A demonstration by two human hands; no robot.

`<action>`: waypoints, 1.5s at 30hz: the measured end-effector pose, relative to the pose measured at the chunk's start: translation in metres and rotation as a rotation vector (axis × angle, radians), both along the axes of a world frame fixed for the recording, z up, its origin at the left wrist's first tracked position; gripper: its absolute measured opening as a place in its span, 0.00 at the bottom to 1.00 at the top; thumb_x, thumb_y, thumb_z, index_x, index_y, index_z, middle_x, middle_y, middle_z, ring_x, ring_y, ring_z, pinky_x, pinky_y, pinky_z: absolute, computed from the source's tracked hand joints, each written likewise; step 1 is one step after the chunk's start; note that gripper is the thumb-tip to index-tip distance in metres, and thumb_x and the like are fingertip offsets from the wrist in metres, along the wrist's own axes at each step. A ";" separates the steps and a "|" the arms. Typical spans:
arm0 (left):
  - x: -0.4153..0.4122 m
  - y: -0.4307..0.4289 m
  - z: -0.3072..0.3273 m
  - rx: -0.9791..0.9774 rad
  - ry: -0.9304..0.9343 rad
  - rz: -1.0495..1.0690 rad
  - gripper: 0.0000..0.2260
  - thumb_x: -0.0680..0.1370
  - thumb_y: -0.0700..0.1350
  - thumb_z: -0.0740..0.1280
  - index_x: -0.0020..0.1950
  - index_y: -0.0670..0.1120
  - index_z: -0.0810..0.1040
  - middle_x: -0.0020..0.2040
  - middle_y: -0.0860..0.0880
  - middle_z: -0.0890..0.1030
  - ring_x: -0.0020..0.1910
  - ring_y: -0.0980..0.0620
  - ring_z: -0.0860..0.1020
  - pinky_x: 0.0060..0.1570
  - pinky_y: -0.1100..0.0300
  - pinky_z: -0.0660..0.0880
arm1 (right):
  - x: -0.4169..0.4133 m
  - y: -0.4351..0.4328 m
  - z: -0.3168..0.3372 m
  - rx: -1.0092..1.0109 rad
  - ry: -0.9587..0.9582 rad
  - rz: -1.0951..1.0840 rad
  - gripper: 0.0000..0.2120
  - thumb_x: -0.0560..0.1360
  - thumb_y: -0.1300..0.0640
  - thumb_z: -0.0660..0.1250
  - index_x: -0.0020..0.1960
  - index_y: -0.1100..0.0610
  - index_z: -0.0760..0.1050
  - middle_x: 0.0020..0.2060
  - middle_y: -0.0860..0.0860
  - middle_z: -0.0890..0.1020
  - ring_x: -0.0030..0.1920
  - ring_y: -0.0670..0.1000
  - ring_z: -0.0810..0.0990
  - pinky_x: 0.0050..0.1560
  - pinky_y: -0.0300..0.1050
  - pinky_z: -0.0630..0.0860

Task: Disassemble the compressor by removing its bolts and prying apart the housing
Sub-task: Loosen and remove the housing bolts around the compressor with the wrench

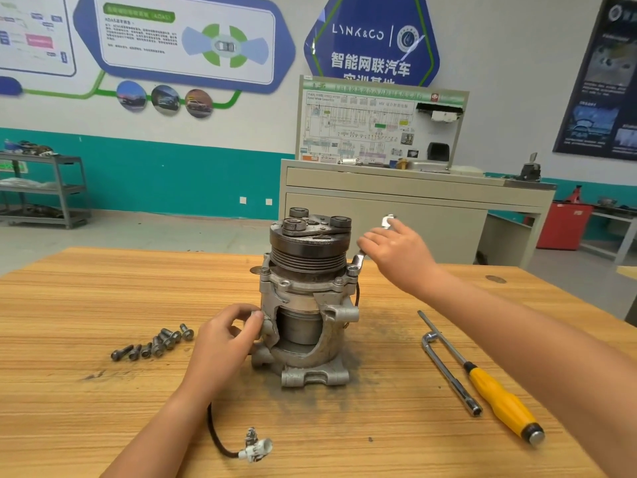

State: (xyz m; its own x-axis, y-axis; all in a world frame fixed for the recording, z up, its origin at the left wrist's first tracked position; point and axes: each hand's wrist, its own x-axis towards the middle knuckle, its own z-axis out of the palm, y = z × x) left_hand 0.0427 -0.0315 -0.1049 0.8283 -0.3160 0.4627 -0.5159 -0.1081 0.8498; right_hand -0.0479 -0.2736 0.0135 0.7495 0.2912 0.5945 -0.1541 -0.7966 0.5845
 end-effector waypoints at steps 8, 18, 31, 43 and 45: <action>0.000 0.000 0.001 -0.002 0.006 -0.016 0.06 0.77 0.42 0.66 0.43 0.50 0.80 0.38 0.49 0.82 0.32 0.60 0.79 0.28 0.73 0.71 | -0.016 0.006 -0.009 0.522 -0.305 0.148 0.07 0.71 0.71 0.68 0.49 0.68 0.78 0.30 0.57 0.79 0.29 0.56 0.78 0.24 0.43 0.71; -0.002 0.000 0.002 0.007 -0.007 0.007 0.07 0.77 0.43 0.65 0.41 0.53 0.78 0.39 0.53 0.81 0.32 0.61 0.79 0.27 0.74 0.69 | -0.074 0.030 -0.017 0.548 0.116 -0.248 0.13 0.81 0.55 0.52 0.64 0.53 0.66 0.29 0.47 0.69 0.34 0.54 0.75 0.31 0.44 0.69; -0.001 0.001 0.001 0.012 -0.017 0.006 0.08 0.78 0.43 0.64 0.41 0.52 0.79 0.38 0.52 0.81 0.30 0.61 0.79 0.27 0.74 0.70 | -0.057 0.058 -0.001 0.270 0.298 -0.408 0.14 0.76 0.65 0.56 0.60 0.57 0.68 0.27 0.48 0.61 0.32 0.51 0.67 0.26 0.42 0.61; 0.000 0.001 0.000 0.049 -0.023 0.019 0.07 0.78 0.46 0.64 0.41 0.55 0.78 0.39 0.52 0.81 0.34 0.58 0.80 0.31 0.69 0.72 | -0.056 0.060 0.023 0.150 0.516 -0.487 0.12 0.77 0.61 0.53 0.59 0.58 0.67 0.29 0.48 0.64 0.27 0.46 0.62 0.24 0.40 0.57; 0.000 0.002 0.000 0.048 -0.022 0.020 0.07 0.78 0.46 0.64 0.41 0.56 0.78 0.39 0.52 0.82 0.34 0.56 0.80 0.33 0.64 0.73 | -0.056 0.052 0.028 0.116 0.544 -0.501 0.14 0.77 0.64 0.52 0.61 0.59 0.66 0.29 0.49 0.64 0.27 0.47 0.62 0.24 0.40 0.56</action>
State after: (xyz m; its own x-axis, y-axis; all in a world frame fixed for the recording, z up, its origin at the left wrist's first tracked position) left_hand 0.0427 -0.0299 -0.1049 0.8245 -0.3216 0.4656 -0.5317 -0.1588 0.8319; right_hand -0.1037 -0.2214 0.0412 0.9729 -0.2044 0.1079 -0.2277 -0.7681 0.5985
